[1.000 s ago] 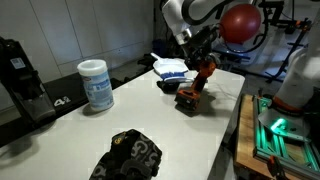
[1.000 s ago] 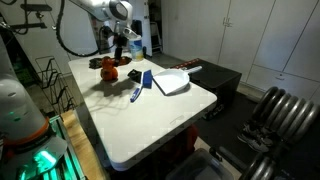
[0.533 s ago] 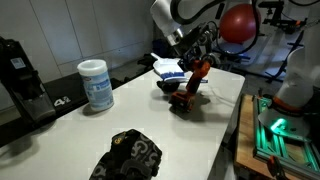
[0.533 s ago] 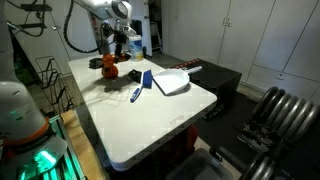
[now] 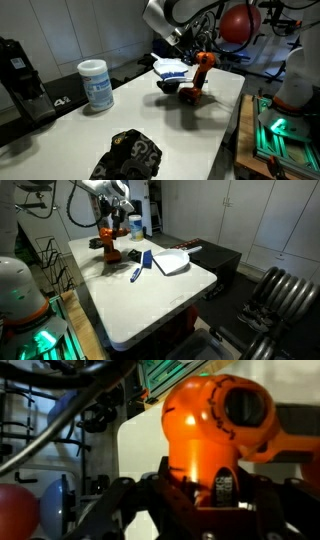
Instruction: Position the drill in an upright position
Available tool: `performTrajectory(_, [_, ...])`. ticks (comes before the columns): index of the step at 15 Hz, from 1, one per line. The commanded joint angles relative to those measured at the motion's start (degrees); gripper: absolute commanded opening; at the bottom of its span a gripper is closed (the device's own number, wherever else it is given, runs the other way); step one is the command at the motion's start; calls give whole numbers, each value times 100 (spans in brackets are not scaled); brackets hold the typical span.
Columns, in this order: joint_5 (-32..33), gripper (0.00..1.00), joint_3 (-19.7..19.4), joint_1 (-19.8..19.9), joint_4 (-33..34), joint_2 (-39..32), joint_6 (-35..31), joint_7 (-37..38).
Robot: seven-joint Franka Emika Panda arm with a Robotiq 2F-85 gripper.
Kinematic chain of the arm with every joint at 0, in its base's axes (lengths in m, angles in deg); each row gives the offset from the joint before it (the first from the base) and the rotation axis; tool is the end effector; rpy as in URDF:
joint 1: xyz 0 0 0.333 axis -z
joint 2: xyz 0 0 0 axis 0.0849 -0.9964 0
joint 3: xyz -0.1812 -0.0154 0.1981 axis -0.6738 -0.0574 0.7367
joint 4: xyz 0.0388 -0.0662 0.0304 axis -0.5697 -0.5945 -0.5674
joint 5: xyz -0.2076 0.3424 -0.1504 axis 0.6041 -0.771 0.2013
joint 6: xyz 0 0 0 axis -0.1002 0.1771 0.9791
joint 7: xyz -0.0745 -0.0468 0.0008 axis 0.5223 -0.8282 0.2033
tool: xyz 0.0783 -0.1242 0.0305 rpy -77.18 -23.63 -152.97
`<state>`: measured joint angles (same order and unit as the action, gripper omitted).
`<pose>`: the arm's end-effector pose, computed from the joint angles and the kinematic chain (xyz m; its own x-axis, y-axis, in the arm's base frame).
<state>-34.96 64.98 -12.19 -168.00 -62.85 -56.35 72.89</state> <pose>0.5145 0.1760 0.3274 0.8054 -0.5142 -0.2949 -0.1724 -0.6792 0.7134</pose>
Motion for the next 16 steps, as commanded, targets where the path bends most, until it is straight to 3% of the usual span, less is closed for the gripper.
performTrajectory(1, [453, 30, -46, -238, 512, -337, 686, 80])
performTrajectory(9, [558, 30, -57, -442, 969, -732, 889, 170])
performTrajectory(10, [559, 44, -57, -461, 1003, -756, 911, 199])
performTrajectory(11, [556, 51, -56, -481, 1039, -780, 907, 242])
performTrajectory(14, [553, 47, -59, -526, 1149, -855, 936, 298])
performTrajectory(16, [556, 53, -62, -552, 1220, -899, 958, 297])
